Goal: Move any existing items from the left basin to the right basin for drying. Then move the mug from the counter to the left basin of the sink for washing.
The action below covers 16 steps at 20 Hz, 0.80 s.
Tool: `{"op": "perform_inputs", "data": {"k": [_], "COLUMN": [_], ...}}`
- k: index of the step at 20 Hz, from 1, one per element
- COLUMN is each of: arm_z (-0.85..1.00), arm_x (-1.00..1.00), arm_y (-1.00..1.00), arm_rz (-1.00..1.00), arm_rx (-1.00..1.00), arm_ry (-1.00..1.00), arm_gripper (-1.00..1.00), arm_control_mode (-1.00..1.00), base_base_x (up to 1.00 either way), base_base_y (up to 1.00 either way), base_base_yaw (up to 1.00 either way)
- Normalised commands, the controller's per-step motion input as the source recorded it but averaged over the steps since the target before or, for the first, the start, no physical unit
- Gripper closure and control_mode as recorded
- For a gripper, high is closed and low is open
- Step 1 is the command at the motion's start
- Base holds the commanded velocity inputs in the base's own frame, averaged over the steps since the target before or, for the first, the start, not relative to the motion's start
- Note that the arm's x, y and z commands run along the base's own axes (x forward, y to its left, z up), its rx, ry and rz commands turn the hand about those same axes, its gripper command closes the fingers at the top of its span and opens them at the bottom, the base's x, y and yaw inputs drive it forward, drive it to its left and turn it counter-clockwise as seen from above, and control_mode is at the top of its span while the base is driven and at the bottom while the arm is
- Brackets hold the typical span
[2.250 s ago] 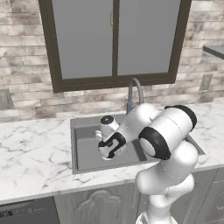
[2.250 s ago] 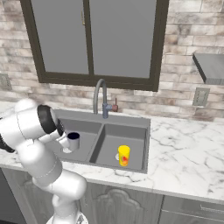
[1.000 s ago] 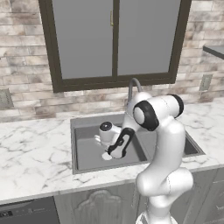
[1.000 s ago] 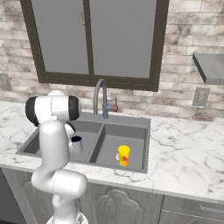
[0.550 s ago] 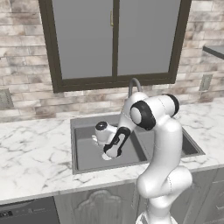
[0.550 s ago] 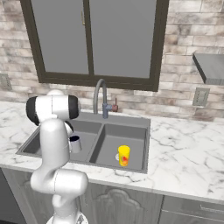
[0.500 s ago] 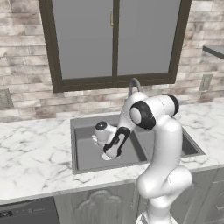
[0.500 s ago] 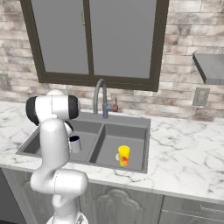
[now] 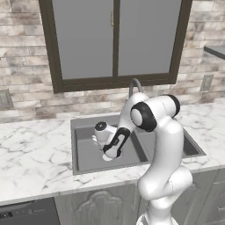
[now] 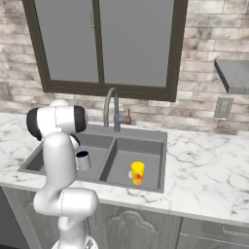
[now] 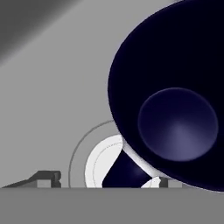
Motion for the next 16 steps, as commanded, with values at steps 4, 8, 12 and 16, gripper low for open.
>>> {"op": "perform_inputs", "data": {"k": [4, 8, 12, 16], "arm_z": [0.07, 0.2, 0.29, 0.36], "arm_x": [-0.04, -0.03, -0.01, 0.0], "arm_y": [0.0, 0.0, 0.0, 0.0], "arm_rz": [-0.03, -0.03, -0.03, -0.04], "arm_rx": [0.0, 0.0, 0.0, 0.0], "arm_ry": [0.0, 0.0, 0.0, 0.0], "arm_gripper": [-1.0, -1.0, -1.0, -1.0], "arm_control_mode": [-1.0, -1.0, -1.0, -1.0], "base_base_x": [0.0, 0.0, 0.0, 0.0], "base_base_y": [0.0, 0.0, 0.0, 0.0], "base_base_yaw": [0.0, 0.0, 0.0, 0.0]}}
